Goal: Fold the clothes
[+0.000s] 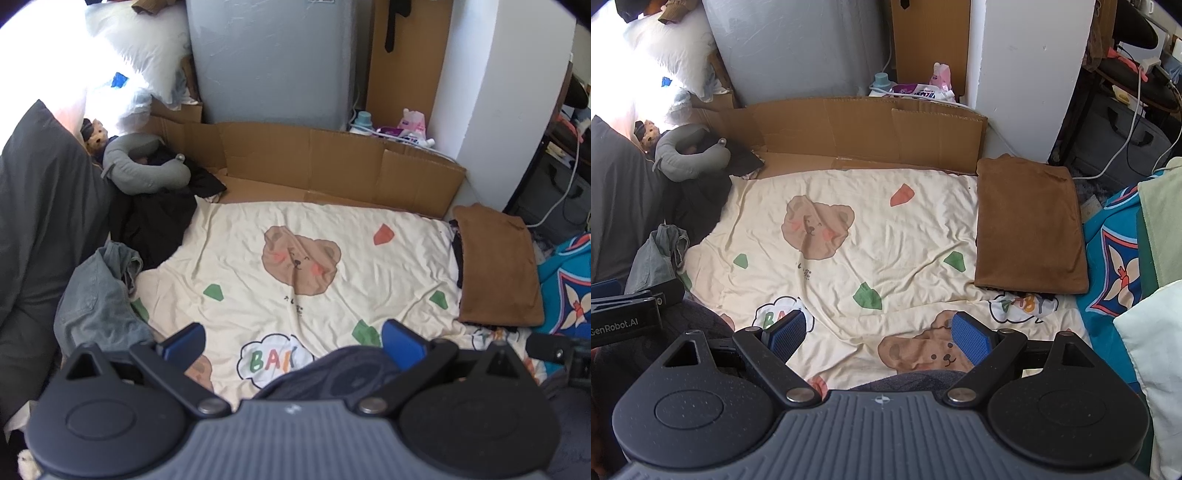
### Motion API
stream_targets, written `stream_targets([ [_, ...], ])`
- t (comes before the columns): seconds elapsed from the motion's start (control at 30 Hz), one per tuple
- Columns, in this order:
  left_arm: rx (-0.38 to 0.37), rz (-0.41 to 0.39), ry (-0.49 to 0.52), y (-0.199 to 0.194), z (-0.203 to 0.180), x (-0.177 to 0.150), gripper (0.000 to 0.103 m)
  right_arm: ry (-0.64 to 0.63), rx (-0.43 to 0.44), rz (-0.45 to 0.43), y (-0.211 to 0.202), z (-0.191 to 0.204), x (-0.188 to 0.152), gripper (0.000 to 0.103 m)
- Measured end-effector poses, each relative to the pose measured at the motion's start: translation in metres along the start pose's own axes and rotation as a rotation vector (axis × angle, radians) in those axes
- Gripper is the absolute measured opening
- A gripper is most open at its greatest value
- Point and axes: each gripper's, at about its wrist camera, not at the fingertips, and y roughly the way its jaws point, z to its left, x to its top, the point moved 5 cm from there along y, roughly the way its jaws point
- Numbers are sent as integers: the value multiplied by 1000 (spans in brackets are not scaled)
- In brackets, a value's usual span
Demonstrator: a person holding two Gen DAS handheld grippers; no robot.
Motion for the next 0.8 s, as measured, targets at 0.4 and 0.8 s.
stream_targets([
  [0.4, -5, 0, -1, -1, 0, 1, 103, -2, -10, -1, -2, 1, 0, 90],
  [0.8, -1, 4, -1, -3, 3, 6, 103, 1, -4, -12, -4, 1, -2, 90],
])
